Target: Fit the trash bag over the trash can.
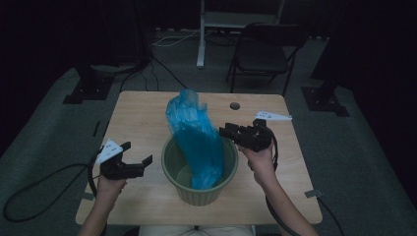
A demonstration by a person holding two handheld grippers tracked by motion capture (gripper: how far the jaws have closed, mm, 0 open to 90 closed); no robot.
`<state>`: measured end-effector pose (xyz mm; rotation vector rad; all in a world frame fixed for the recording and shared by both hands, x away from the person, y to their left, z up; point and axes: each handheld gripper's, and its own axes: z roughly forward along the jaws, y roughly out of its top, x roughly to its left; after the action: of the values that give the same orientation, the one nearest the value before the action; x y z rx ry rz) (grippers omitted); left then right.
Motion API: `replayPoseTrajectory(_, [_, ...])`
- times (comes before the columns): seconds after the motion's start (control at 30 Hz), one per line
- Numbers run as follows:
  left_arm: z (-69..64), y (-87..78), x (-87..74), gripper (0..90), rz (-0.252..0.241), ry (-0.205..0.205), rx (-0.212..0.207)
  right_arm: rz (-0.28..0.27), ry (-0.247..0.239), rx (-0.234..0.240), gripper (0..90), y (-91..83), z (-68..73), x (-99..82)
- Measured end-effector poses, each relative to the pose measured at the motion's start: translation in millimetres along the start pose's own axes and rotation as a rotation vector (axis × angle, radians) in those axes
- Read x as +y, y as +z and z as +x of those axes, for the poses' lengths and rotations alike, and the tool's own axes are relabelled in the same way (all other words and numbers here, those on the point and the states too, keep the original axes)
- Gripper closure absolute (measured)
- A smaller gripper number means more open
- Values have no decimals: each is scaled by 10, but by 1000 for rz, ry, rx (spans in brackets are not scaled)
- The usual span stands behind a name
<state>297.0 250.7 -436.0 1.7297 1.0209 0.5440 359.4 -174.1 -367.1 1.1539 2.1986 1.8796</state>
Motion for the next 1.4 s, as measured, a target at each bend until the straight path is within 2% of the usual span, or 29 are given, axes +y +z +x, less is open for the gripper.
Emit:
replayPoseTrajectory(0.03, [22, 72, 162, 3, 50, -23, -15, 17, 5, 4, 511, 62, -18, 51])
replayPoseTrajectory(0.1, [54, 155, 264, 3, 80, -36, -24, 8, 7, 5, 500, 110, -28, 112])
replayPoseTrajectory(0.13, [72, 201, 316, 3, 82, -56, -20, 12, 7, 7, 486, 141, -34, 158])
replayPoseTrajectory(0.17, [72, 201, 316, 3, 82, -56, -20, 12, 7, 7, 486, 141, -34, 158])
replayPoseTrajectory(0.2, [110, 267, 395, 3, 91, -84, -28, 19, 13, 8, 482, 177, -43, 208])
replayPoseTrajectory(0.23, [130, 312, 449, 3, 97, -89, -22, 32, 14, 12, 450, 239, -66, 278])
replayPoseTrajectory(0.3, [132, 403, 550, 3, 122, -63, 11, 69, 31, 28, 433, 335, -93, 351])
replayPoseTrajectory(0.33, [138, 445, 605, 3, 125, -73, -14, 81, 37, 31, 425, 382, -103, 371])
replayPoseTrajectory(0.37, [143, 470, 646, 3, 120, -99, -58, 107, 30, 28, 409, 446, -106, 389])
replayPoseTrajectory(0.4, [144, 489, 685, 53, 108, -113, -92, 135, 24, 23, 406, 495, -111, 400])
replayPoseTrajectory(0.43, [139, 512, 728, 87, 98, -123, -102, 155, 22, 12, 406, 538, -116, 408])
replayPoseTrajectory(0.5, [141, 556, 803, 87, 95, -135, -131, 189, 12, -8, 400, 600, -145, 426])
replayPoseTrajectory(0.57, [153, 620, 875, 87, 98, -160, -181, 203, 22, -6, 400, 642, -198, 448])
replayPoseTrajectory(0.7, [131, 737, 946, 88, 126, -168, -252, 214, 44, 21, 411, 680, -248, 475])
replayPoseTrajectory(0.77, [96, 786, 970, 165, 124, -166, -291, 227, 37, 24, 418, 703, -250, 479])
replayPoseTrajectory(0.8, [86, 806, 979, 165, 128, -172, -309, 237, 32, 30, 422, 720, -251, 477])
replayPoseTrajectory(0.83, [66, 826, 990, 194, 125, -165, -329, 243, 28, 31, 434, 732, -248, 475])
replayPoseTrajectory(0.87, [54, 828, 991, 315, 110, -157, -340, 257, 16, 31, 493, 751, -241, 471])
replayPoseTrajectory(0.9, [42, 840, 996, 400, 102, -153, -368, 265, 4, 31, 515, 762, -235, 467])
replayPoseTrajectory(0.93, [24, 851, 1006, 441, 108, -147, -393, 278, -3, 32, 544, 776, -227, 461])
replayPoseTrajectory(0.97, [-7, 855, 1016, 501, 108, -118, -397, 286, -8, 38, 650, 786, -221, 455])
replayPoseTrajectory(1.03, [-51, 856, 1034, 590, 120, -75, -395, 287, -37, 15, 751, 784, -199, 448])
replayPoseTrajectory(1.07, [-74, 844, 1040, 667, 112, -57, -384, 286, -48, 13, 812, 776, -191, 449])
replayPoseTrajectory(1.1, [-91, 829, 1051, 735, 108, -44, -385, 281, -53, 13, 853, 764, -186, 449])
replayPoseTrajectory(1.17, [-102, 804, 1068, 848, 103, -42, -386, 265, -67, 2, 874, 727, -160, 455])
replayPoseTrajectory(1.23, [-119, 762, 1084, 894, 97, -37, -391, 246, -78, 0, 880, 692, -140, 455])
replayPoseTrajectory(1.3, [-152, 701, 1097, 896, 88, -14, -383, 225, -80, 9, 880, 634, -112, 447])
replayPoseTrajectory(1.4, [-184, 625, 1101, 896, 78, 0, -401, 206, -95, 13, 879, 548, -70, 423])
